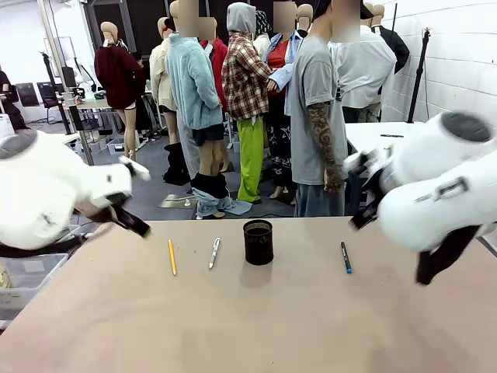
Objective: Place the pens into the pen holder.
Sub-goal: Pick up a writing instrument from the table and place it into the Pen holder.
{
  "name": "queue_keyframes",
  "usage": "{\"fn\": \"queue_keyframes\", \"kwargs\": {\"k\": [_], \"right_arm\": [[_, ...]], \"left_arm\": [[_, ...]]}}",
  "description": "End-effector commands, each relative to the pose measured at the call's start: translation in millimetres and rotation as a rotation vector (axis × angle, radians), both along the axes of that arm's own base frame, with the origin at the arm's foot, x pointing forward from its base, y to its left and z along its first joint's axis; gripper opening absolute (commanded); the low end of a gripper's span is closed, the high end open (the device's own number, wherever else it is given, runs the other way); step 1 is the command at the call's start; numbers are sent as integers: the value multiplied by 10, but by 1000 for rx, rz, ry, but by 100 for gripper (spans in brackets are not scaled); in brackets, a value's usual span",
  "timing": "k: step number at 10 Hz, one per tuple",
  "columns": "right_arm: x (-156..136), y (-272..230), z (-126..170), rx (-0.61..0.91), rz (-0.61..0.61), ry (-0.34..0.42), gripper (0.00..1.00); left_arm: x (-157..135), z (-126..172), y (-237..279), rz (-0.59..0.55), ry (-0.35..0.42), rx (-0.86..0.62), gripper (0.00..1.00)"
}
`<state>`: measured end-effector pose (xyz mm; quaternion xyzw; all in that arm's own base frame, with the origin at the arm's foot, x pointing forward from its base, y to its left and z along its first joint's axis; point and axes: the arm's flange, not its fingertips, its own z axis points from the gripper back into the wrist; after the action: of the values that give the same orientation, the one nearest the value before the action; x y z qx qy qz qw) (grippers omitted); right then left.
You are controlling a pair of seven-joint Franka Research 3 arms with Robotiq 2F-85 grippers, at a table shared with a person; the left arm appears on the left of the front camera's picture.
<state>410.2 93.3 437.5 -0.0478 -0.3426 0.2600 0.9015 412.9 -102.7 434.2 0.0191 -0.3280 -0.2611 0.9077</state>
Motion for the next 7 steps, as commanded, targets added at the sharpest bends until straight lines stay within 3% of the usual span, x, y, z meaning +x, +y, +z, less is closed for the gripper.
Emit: {"fn": "queue_keyframes", "kwargs": {"k": [1,3,6,7], "right_arm": [[-737,-704,416,-62,-262,-154,100],[-1440,-1432,627,-43,-535,-245,100],[-2043,-1706,457,4,-641,-260,100],[-2080,-1716,453,11,-625,-269,100]], "left_arm": [[-397,548,665,108,-90,45,100],[-926,754,1394,287,-123,25,100],[-1446,631,2036,449,-106,-37,100],[-1403,557,2128,385,-107,-71,100]]}}
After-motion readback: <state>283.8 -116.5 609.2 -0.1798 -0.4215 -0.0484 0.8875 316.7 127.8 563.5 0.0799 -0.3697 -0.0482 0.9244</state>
